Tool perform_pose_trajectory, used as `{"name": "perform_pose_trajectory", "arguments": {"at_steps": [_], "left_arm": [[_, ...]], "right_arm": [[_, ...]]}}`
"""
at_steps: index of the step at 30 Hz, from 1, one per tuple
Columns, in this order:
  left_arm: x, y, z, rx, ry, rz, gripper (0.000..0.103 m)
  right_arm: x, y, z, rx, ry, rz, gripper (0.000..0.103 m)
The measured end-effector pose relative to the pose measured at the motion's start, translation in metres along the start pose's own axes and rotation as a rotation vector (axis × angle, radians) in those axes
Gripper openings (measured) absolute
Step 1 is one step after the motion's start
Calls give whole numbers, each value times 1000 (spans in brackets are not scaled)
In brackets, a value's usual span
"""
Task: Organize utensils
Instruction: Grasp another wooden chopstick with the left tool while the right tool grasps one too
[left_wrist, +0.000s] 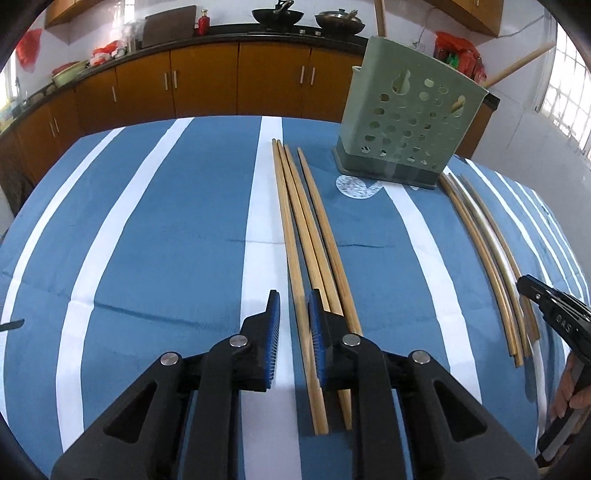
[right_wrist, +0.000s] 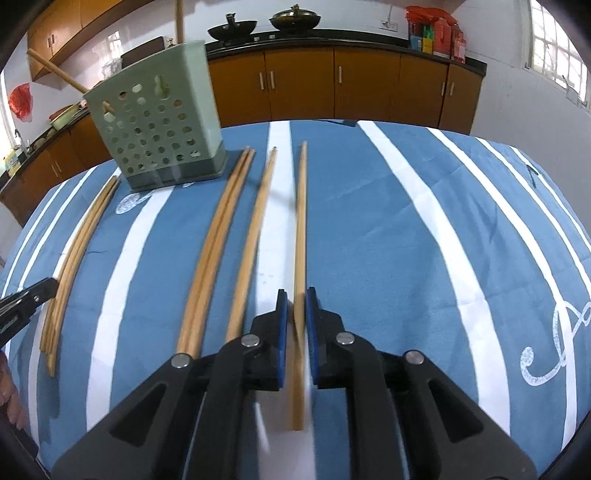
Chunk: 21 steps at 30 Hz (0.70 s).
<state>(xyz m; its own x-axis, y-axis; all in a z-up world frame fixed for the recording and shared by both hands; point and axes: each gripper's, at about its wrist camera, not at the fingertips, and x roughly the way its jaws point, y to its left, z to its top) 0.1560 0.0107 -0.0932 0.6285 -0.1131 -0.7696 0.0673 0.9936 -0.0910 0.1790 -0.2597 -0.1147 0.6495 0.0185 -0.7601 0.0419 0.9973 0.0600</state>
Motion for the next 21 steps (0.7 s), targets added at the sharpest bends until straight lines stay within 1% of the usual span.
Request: {"name": "perform_pose_trajectory", "arguments": {"at_steps": [2, 3, 4, 5, 6, 10, 13, 21], "left_arm": [[2, -3, 1, 11, -5, 16, 17], [2, -3, 2, 14, -6, 23, 15], [4, -1, 2, 13, -5, 27, 9], [4, 3, 3, 4, -2, 24, 8], [3, 9, 4, -8, 0, 22, 8], [2, 32, 5, -44, -4, 57, 8], [0, 48, 4, -72, -9, 48, 8], [1, 52, 5, -96, -13, 21, 8]], "right_arm": [[1, 4, 0, -14, 2, 8, 13], [1, 6, 0, -24, 2, 8, 13], [2, 8, 1, -36, 2, 2, 11], [2, 8, 2, -41, 1, -1, 10], [3, 7, 3, -39, 1, -5, 9], [5, -9, 7, -4, -5, -36, 8], [6, -19, 7, 24, -5, -30, 8], [8, -16, 7, 19, -1, -31, 10]]}}
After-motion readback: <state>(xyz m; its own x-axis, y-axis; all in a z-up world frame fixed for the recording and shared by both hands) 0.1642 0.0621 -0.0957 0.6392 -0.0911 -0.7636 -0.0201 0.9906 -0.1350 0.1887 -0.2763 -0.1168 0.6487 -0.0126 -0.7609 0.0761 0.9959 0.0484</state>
